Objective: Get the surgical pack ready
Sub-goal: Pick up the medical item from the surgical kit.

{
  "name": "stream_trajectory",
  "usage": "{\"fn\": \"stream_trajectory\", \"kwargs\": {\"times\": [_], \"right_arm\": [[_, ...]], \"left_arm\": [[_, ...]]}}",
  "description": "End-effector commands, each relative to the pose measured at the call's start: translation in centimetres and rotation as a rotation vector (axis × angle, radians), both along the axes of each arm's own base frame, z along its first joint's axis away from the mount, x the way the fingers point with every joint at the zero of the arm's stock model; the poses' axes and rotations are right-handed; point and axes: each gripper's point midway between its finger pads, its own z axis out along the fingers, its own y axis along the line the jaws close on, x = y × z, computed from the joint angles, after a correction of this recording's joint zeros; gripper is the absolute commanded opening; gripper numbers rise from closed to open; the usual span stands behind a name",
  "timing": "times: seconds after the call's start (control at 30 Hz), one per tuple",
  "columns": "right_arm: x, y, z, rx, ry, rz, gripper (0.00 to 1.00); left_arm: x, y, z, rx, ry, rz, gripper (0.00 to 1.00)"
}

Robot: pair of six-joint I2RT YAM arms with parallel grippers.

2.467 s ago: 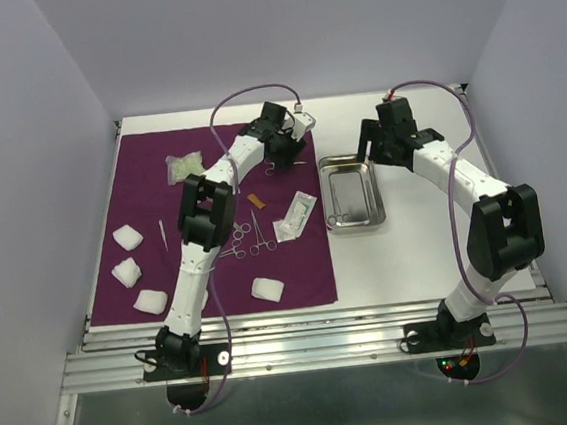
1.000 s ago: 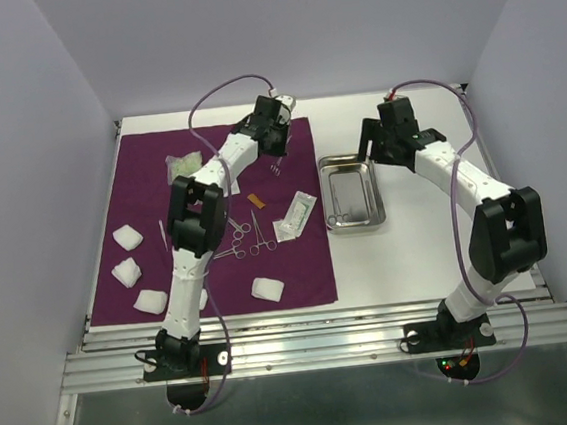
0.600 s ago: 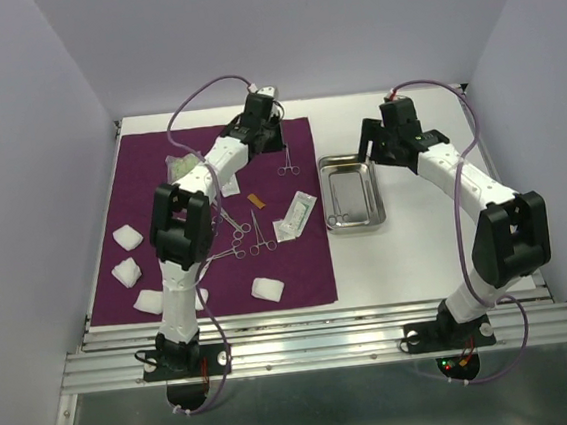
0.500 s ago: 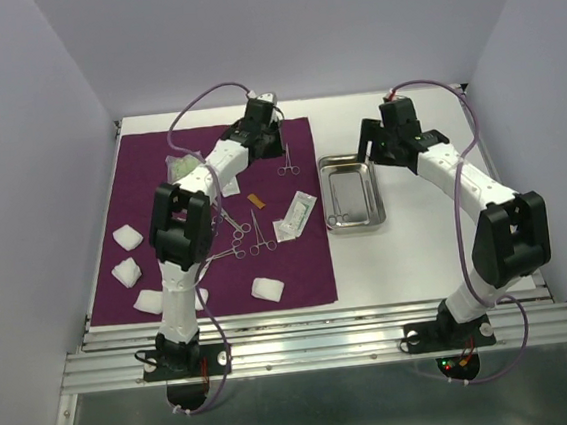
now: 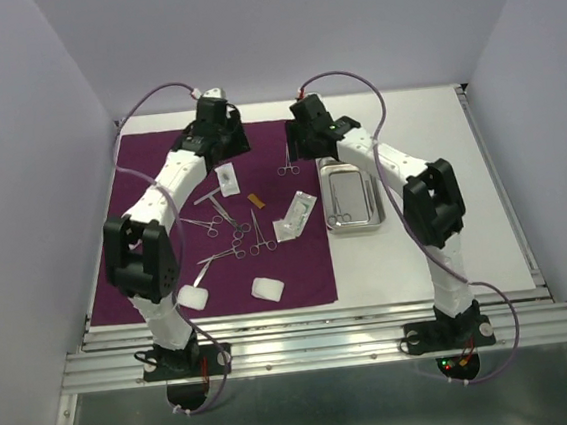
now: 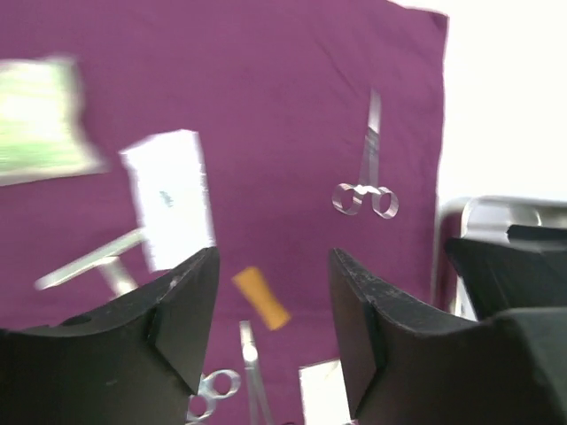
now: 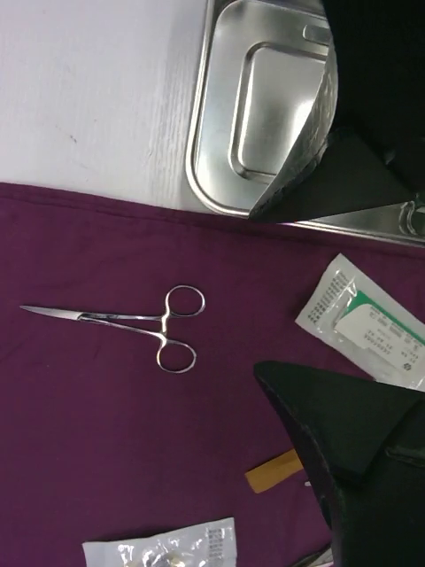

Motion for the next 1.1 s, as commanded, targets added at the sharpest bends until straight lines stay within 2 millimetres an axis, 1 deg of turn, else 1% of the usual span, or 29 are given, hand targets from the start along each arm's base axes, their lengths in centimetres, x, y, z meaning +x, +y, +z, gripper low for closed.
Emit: {"fn": "stream_trajectory", "kwargs": {"times": [0.0,0.03,0.07,0.1,0.13,0.17,0.2,0.23,0.3,0.33,0.37,0.43,0.47,0.53,0.57,0.6,0.63,0.67,0.7,0.77,0.8,0.87,0.9,1.03,1.07], "right_arm": [[3.1,0.9,0.9,-0.031,-0.036,-0.041,0.67],[3.5,1.3,0.6,-0.027,-0.033,-0.036,0.65],[3.8,2.1,0.4,-0.023,-0.036,-0.025,0.64],[4.8,2.9,0.1,-0.012,-0.045,-0.021,0.61],[5.2,3.2,-0.2,-0.01,-0.043,-0.023,0.61],[5.6,3.4,-0.5,-0.008,-0.046,-0.025,0.58],[6.2,3.8,0.2,0.005,-0.066,-0.023,0.57],[6.5,4.0,-1.2,-0.003,-0.05,-0.021,0.55],[7.1,4.7,-2.0,0.007,-0.05,-0.01,0.53],[7.3,4.8,-2.3,0.006,-0.051,-0.011,0.53],[7.1,5.4,-2.6,0.007,-0.05,0.0,0.54],[7.4,5.6,-3.2,0.006,-0.054,0.001,0.54],[7.6,5.7,-3.9,0.003,-0.049,0.0,0.54],[7.7,5.6,-4.6,-0.003,-0.044,-0.008,0.54],[7.7,5.7,-5.6,-0.009,-0.033,-0.009,0.54],[7.8,5.6,-6.0,-0.013,-0.029,-0.01,0.54],[7.5,6.2,-6.4,-0.013,-0.028,0.0,0.54],[7.5,6.2,-6.8,-0.016,-0.024,0.002,0.54],[7.6,6.1,-7.7,-0.028,-0.016,-0.002,0.54],[6.9,7.1,-8.8,-0.057,-0.011,0.025,0.53],[7.0,6.8,-9.3,-0.079,-0.011,0.02,0.52],[6.1,7.5,-10.6,-0.143,-0.016,0.037,0.52],[6.0,7.1,-11.5,-0.167,-0.006,0.033,0.51],[5.1,6.9,-12.9,-0.193,0.017,0.032,0.46],[5.1,7.0,-12.5,-0.183,0.013,0.029,0.45]], "left_arm": [[-1.4,5.9,2.1,0.046,-0.035,0.128,0.64],[-1.8,6.7,2.1,0.052,-0.034,0.142,0.65],[-2.6,7.6,2.2,0.062,-0.032,0.159,0.65],[-2.8,8.7,2.3,0.068,-0.032,0.189,0.66],[-3.5,9.5,2.9,0.068,-0.053,0.212,0.66],[-3.9,10.0,3.3,0.065,-0.065,0.224,0.67],[-4.2,10.5,3.5,0.059,-0.073,0.235,0.67],[-4.7,11.1,4.1,0.052,-0.093,0.247,0.68],[-5.2,11.8,4.4,0.055,-0.105,0.263,0.68],[-5.3,11.9,4.4,0.055,-0.103,0.267,0.68],[-5.4,12.1,4.4,0.059,-0.104,0.269,0.68],[-5.6,12.0,4.2,0.057,-0.103,0.263,0.68],[-5.6,11.8,3.9,0.051,-0.098,0.255,0.68],[-5.7,11.6,3.3,0.046,-0.09,0.241,0.68],[-5.8,11.6,3.2,0.044,-0.088,0.238,0.68],[-5.8,11.6,3.1,0.047,-0.085,0.235,0.68],[-5.8,11.5,3.0,0.047,-0.081,0.232,0.68],[-5.8,11.5,2.9,0.046,-0.081,0.231,0.68],[-5.9,11.5,3.0,0.047,-0.083,0.23,0.68],[-6.0,11.5,2.9,0.05,-0.084,0.219,0.68],[-6.0,11.5,2.9,0.051,-0.084,0.218,0.68],[-6.0,11.4,2.8,0.052,-0.081,0.213,0.68],[-6.0,11.4,2.7,0.052,-0.079,0.212,0.68],[-6.1,11.3,2.6,0.051,-0.076,0.207,0.68],[-6.1,11.3,2.6,0.051,-0.076,0.207,0.68]]}}
